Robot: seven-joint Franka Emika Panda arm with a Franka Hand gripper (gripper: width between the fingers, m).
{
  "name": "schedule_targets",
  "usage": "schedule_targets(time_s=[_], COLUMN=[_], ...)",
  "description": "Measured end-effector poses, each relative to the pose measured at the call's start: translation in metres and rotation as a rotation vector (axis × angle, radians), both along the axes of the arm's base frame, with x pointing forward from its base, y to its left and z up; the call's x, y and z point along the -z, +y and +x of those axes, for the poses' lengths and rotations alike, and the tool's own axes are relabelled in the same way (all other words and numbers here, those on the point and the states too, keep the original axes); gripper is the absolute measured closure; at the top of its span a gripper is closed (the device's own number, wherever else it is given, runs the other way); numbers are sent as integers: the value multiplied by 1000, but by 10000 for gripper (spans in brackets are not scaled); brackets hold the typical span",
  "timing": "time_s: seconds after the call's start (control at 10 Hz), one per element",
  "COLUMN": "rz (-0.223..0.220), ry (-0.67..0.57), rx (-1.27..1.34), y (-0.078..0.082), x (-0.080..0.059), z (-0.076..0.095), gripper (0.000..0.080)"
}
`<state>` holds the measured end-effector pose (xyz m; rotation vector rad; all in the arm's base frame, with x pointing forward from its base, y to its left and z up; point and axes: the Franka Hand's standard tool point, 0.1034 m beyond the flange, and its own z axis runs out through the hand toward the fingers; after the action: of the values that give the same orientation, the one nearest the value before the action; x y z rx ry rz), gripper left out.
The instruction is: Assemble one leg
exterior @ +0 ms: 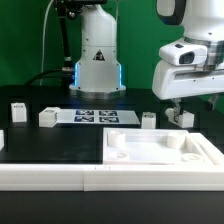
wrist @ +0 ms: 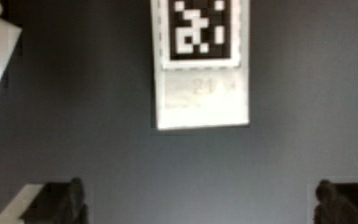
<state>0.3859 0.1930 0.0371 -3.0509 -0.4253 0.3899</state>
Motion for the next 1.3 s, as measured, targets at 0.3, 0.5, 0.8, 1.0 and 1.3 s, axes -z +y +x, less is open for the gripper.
schedule_targets(time_s=[0.3, 0.5, 0.8, 1.0, 1.3], rz=[-49, -76, -150, -192, -198], ry=[175, 281, 499, 622, 646], rx=[-12, -15, -5, -5, -1], y=[2, 2, 1, 2, -2], x=[3, 8, 18, 26, 33], z=[-5, -4, -20, -30, -32], gripper=[150, 150, 150, 150, 150])
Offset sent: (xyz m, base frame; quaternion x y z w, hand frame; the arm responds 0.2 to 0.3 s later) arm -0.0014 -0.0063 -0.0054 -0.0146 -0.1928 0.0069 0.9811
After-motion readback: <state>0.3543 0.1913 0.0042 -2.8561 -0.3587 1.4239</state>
